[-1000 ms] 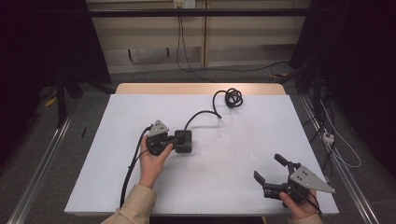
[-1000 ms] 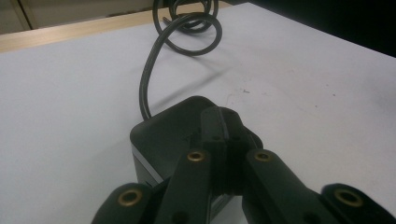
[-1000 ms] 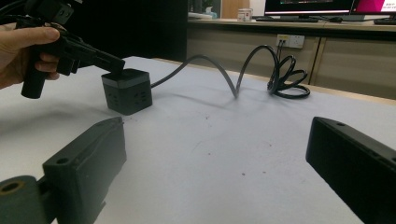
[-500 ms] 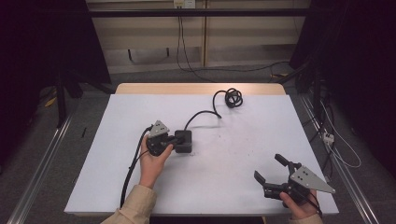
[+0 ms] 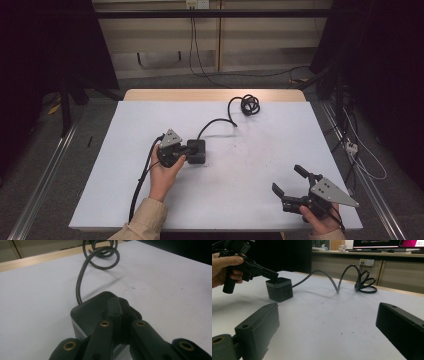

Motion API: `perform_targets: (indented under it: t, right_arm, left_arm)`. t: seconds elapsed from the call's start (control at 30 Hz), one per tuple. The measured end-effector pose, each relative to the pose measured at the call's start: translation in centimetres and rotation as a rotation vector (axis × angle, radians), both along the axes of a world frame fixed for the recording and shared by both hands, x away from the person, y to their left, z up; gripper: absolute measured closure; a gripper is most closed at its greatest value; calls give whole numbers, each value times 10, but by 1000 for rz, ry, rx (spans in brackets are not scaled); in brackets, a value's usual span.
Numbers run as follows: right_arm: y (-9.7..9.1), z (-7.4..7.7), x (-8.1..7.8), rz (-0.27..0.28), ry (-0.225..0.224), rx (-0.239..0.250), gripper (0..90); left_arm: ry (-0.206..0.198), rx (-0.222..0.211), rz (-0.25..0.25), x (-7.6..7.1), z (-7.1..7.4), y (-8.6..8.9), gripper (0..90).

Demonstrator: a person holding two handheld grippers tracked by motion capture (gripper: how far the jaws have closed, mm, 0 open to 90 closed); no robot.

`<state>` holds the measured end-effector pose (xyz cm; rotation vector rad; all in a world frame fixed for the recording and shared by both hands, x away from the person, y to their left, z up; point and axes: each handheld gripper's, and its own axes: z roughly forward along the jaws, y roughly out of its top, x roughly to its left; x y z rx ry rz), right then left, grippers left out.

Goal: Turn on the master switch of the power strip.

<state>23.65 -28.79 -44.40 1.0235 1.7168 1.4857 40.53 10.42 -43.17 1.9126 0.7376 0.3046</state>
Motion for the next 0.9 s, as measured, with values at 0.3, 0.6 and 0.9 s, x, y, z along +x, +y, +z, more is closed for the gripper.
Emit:
perform_targets:
  t: [0.3,0.6,0.9]
  right_arm:
    - [0,0,0,-6,-2,4,44]
    - [0,0,0,-7,-1,5,43]
    - [0,0,-1,-4,-6,2,43]
  left_arm:
    - [-9,20,7,-1,1,-2,900]
    - [-7,17,14,-2,1,-3,900]
    - [-1,5,16,-1,0,-1,900]
